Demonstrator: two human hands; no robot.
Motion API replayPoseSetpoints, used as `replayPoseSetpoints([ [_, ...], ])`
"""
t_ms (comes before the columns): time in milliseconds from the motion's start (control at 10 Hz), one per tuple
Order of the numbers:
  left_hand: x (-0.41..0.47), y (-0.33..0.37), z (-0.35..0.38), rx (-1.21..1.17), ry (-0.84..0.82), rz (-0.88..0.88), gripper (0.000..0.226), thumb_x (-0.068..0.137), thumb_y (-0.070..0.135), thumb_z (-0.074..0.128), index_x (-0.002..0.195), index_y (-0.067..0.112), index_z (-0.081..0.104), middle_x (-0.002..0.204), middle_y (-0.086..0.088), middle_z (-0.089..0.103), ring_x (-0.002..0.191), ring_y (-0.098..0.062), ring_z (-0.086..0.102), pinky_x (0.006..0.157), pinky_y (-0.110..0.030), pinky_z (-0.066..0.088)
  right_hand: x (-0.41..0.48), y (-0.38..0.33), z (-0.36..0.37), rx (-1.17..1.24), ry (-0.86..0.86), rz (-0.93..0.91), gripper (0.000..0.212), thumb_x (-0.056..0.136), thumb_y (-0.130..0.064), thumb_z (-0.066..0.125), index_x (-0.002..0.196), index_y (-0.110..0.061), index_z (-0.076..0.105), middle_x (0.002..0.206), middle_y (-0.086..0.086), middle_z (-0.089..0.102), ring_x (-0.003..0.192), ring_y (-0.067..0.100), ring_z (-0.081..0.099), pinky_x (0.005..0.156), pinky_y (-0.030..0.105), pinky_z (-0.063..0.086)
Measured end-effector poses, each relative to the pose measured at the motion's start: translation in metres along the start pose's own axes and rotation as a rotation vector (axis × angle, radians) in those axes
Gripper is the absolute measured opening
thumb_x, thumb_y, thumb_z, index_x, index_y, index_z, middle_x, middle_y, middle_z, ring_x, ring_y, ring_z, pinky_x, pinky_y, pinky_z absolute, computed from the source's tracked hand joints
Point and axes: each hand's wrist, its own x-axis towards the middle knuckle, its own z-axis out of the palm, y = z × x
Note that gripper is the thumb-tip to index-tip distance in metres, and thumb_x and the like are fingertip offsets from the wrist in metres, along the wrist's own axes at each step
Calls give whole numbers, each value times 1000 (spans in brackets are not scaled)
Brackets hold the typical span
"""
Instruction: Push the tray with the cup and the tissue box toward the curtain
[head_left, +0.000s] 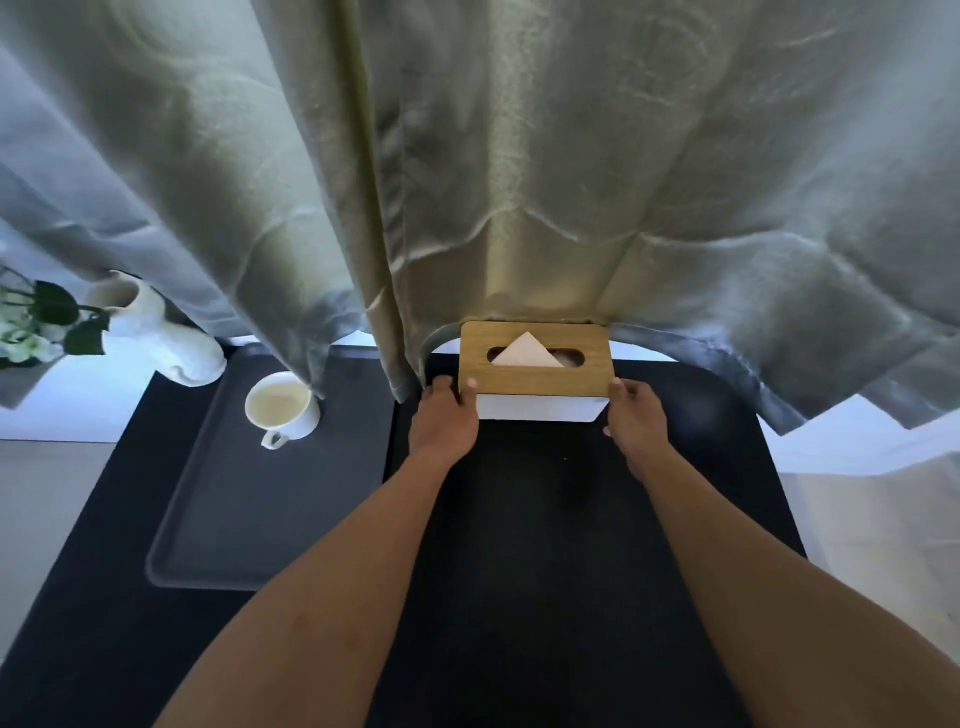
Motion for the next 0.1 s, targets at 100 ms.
replayPoseSetpoints([
  [100, -15, -2, -9, 22, 13, 46, 53, 99, 51, 35, 137, 15, 45, 126, -13, 61, 114, -33, 60, 96, -49, 48, -17, 0, -3, -9, -25, -58, 44, 98, -37, 41, 132, -11, 51, 126, 12, 60, 114, 29, 58, 100, 50, 48],
])
